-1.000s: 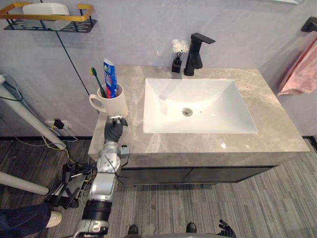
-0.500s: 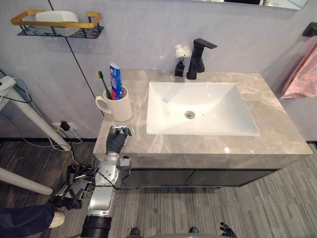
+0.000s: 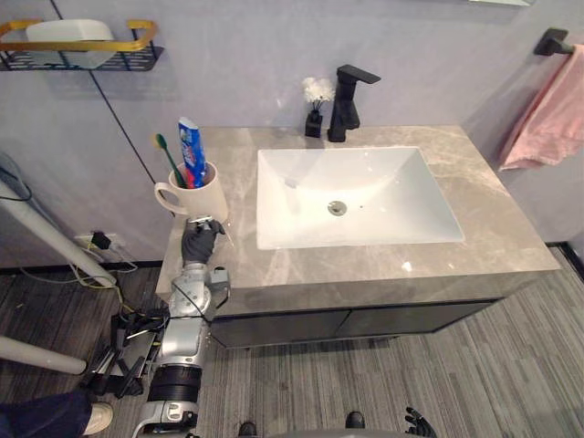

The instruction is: Organize washtable

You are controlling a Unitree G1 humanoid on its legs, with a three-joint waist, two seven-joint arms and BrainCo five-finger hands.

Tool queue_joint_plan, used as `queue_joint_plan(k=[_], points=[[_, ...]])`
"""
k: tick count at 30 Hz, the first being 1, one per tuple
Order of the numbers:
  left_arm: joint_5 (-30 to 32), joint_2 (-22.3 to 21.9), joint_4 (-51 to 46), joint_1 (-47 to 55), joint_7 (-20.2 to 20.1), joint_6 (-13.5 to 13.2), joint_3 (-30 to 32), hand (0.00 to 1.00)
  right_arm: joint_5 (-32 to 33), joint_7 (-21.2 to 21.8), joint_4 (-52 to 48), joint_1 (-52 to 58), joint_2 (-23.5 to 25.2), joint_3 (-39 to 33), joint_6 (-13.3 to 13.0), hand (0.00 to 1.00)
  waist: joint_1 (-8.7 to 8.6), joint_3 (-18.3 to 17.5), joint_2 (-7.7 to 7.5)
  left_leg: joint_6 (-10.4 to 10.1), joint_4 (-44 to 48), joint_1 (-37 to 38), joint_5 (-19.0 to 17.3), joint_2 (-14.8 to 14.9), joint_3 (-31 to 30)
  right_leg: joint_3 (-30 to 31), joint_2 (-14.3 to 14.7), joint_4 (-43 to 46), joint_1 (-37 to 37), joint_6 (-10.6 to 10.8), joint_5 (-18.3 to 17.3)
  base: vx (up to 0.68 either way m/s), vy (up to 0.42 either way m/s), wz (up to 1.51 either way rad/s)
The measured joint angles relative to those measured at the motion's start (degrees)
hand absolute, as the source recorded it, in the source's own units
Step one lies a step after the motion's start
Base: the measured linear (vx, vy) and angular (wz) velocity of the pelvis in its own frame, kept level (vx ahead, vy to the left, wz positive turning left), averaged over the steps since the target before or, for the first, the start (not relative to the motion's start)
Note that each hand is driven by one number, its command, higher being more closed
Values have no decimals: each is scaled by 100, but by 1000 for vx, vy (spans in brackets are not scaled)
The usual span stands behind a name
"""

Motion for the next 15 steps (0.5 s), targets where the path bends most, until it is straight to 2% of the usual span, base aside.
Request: queue_joint_plan(k=[9, 15], points=[[435, 10, 368, -234, 254, 49, 353, 100, -125, 108, -42, 3, 1, -32, -10, 0, 0, 4, -4, 0, 11, -37, 0, 8, 63, 102, 17, -16, -96, 13, 29, -33, -17, -6], [741, 195, 617, -444, 478, 112, 638, 100, -132, 117, -61, 3, -2, -6, -40, 0, -10, 40, -21, 0, 7, -50, -1, 8, 54, 102, 21, -15, -110, 13, 29, 0, 0, 0]])
